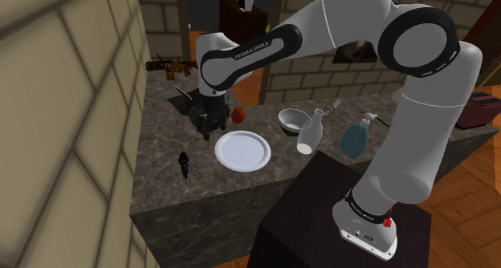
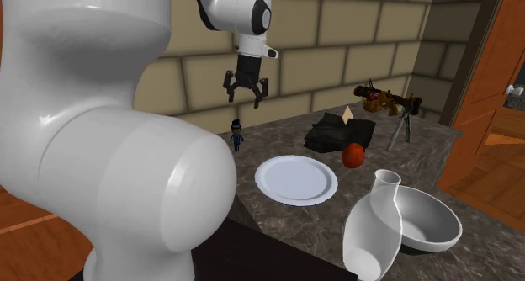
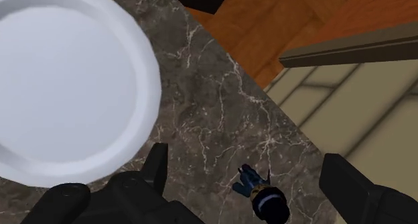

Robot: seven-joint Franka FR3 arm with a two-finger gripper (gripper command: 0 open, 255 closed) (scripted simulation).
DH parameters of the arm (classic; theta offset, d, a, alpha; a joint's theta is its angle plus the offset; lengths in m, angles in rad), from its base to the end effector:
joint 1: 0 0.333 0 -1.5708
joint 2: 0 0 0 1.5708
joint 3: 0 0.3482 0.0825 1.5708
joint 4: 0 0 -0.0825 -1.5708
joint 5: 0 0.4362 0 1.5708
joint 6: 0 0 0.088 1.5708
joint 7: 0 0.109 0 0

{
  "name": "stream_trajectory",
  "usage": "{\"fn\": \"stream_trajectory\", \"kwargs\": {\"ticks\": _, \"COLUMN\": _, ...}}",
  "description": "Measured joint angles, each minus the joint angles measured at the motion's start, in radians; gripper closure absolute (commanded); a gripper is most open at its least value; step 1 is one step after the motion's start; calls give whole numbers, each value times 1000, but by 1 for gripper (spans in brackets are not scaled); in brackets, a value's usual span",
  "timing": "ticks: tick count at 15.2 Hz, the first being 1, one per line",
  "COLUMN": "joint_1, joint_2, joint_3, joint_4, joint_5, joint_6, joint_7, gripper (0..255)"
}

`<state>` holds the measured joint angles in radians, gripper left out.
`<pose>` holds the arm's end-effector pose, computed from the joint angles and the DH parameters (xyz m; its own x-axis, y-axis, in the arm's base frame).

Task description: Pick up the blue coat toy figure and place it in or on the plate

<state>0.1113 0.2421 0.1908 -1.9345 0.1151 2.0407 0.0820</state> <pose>0.6120 0.1930 0.3541 0.9752 0.1657 -0.1470 0.1473 -0.9808 -0.1282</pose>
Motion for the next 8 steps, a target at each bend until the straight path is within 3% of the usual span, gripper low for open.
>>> {"fn": "stream_trajectory", "kwargs": {"ticks": 8, "joint_1": 61, "joint_2": 328, "joint_3": 7, "joint_4": 319, "joint_5": -32, "joint_6": -8, "joint_7": 58, "gripper": 0}}
